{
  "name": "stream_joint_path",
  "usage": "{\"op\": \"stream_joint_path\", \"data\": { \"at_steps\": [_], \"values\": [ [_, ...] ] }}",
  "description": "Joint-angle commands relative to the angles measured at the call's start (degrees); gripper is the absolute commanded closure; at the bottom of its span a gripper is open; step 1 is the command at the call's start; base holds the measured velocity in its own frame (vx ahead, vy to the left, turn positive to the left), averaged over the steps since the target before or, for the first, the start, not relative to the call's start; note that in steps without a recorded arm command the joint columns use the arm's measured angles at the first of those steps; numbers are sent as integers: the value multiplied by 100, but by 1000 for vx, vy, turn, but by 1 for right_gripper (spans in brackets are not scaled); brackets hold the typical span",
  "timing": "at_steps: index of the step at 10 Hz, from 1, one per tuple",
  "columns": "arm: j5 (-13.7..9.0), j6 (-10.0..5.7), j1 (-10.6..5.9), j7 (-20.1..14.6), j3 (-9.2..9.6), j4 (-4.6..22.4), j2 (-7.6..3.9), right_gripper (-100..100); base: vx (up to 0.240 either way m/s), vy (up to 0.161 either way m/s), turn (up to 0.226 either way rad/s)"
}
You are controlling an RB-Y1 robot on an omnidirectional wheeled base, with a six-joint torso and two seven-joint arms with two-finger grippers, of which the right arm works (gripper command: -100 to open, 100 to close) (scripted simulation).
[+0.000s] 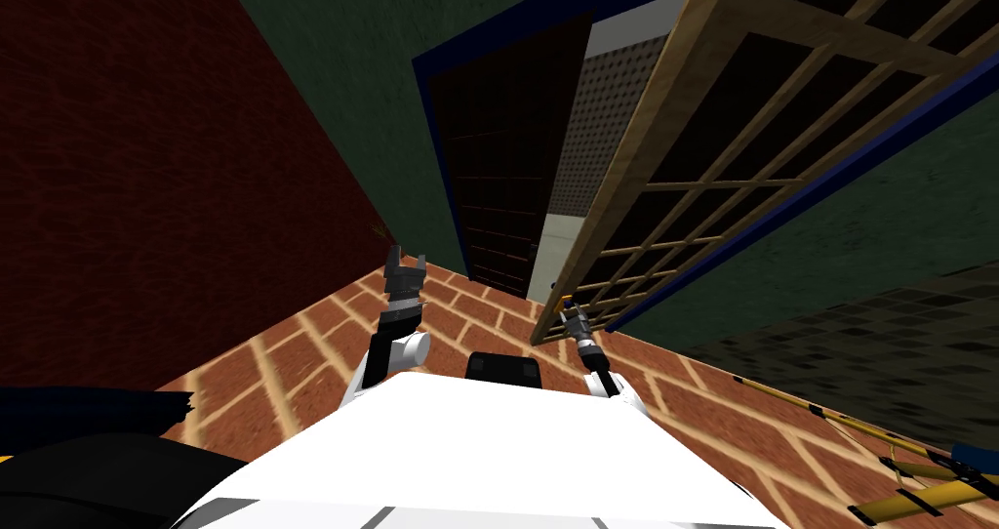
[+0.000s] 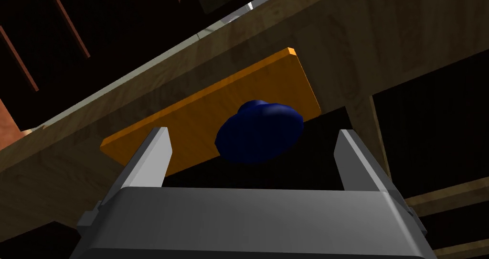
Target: Pull the door open
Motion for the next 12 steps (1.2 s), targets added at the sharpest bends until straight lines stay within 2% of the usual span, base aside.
{"op": "stream_joint_path", "data": {
  "at_steps": [1, 4, 5, 6, 12],
  "values": [
    [-14, 9, -16, -279, 19, 7, 8, -100, -47, -29, 27],
    [-38, 32, -44, -715, 56, 9, 22, -100, -49, -40, 36],
    [-38, 32, -44, -735, 56, 9, 22, -100, -37, -31, 22],
    [-51, 43, -58, -968, 75, 11, 29, -100, -45, -32, 38],
    [-105, 93, -120, -1872, 156, 17, 59, -100, -58, -39, 40]
  ]
}}
